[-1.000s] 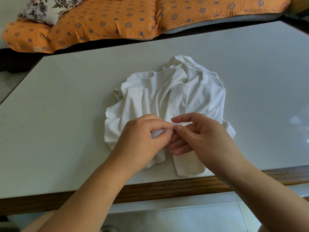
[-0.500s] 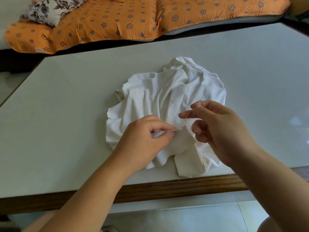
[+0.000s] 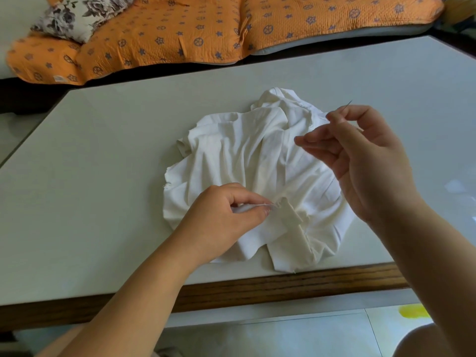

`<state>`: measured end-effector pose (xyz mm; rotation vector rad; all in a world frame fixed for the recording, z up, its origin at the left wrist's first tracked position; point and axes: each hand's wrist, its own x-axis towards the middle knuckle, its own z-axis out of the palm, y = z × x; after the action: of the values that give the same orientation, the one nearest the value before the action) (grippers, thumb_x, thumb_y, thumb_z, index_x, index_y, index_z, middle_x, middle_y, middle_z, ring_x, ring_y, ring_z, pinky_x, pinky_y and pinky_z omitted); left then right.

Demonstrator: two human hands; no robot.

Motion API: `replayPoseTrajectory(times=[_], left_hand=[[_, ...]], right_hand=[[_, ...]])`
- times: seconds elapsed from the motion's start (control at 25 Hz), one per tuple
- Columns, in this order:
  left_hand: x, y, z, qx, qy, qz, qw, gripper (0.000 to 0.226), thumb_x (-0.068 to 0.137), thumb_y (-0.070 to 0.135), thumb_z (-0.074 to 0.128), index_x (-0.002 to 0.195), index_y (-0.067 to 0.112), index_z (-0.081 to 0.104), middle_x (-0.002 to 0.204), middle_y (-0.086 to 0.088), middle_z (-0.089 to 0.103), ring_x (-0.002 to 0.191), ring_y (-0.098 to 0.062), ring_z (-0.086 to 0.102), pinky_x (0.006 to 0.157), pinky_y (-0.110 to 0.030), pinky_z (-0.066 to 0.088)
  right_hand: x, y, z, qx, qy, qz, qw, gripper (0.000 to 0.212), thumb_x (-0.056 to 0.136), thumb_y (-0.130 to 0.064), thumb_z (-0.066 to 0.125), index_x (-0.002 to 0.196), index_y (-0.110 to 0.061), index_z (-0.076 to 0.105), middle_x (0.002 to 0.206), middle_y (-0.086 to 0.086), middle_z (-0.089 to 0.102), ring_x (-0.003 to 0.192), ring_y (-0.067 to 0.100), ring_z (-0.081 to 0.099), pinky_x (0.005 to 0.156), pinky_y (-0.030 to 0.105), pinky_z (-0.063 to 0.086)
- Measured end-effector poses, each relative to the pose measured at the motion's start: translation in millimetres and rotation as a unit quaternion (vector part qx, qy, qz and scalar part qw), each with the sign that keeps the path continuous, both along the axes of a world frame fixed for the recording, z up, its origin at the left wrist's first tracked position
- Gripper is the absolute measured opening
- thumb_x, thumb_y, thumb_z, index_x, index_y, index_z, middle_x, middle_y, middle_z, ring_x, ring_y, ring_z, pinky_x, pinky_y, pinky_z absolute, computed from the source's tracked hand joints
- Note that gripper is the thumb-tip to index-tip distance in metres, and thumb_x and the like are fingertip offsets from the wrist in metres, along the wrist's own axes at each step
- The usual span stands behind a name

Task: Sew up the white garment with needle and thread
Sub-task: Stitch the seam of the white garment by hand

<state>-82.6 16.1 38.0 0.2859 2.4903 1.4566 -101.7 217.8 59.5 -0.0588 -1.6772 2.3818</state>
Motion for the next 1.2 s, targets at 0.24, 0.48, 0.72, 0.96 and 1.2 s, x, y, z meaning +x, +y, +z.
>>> replayPoseTrajectory(times=[0.24,0.48,0.72,0.96,1.2], left_hand=[[-1,-1,0,-0.01,-0.022,-0.001,1.0,0.009,0.085,0.032,0.07,0.091,0.033,0.077,0.091,0.017,0.071,0.092,0.003,0.063,0.083,-0.012,0.047],[0,-5,3,-0.011,-0.035,-0.005,0.999,0.009,0.086,0.031,0.071,0.092,0.033,0.077,0.094,0.02,0.072,0.096,0.007,0.062,0.085,-0.01,0.043],[-3,-10,6,-0.015,-0.023,0.002,1.0,0.01,0.085,0.032,0.071,0.092,0.033,0.077,0.093,0.021,0.073,0.094,0.008,0.064,0.084,-0.008,0.046],[-4,-13,10,-0.008,-0.03,0.012,0.999,0.008,0.085,0.03,0.071,0.09,0.033,0.078,0.09,0.021,0.074,0.093,0.007,0.065,0.089,-0.016,0.046],[-4,-13,11,-0.007,-0.028,0.013,1.0,0.008,0.084,0.031,0.071,0.089,0.032,0.077,0.089,0.02,0.074,0.092,0.007,0.065,0.087,-0.016,0.046]], right_hand=[[-6,8,-4,0.081,0.033,-0.052,0.995,0.016,0.1,-0.012,0.053,0.087,-0.02,0.057,0.072,0.002,0.071,0.085,0.029,0.074,0.097,0.048,0.053],[10,-4,-4,0.354,-0.056,0.069,0.931,0.012,0.096,-0.016,0.059,0.088,-0.021,0.065,0.076,-0.006,0.073,0.057,0.015,0.069,0.052,0.029,0.052],[30,-11,-4,0.408,-0.106,0.182,0.889,0.013,0.094,-0.015,0.062,0.089,-0.023,0.071,0.067,0.001,0.073,0.056,0.019,0.07,0.061,0.03,0.059],[31,-8,-1,0.398,-0.125,0.213,0.884,0.02,0.092,-0.012,0.062,0.091,-0.027,0.075,0.065,0.002,0.074,0.063,0.013,0.073,0.073,0.022,0.059],[32,-9,2,0.414,-0.136,0.238,0.868,0.026,0.091,-0.009,0.06,0.086,-0.029,0.075,0.067,-0.002,0.075,0.065,0.008,0.073,0.072,0.019,0.058]])
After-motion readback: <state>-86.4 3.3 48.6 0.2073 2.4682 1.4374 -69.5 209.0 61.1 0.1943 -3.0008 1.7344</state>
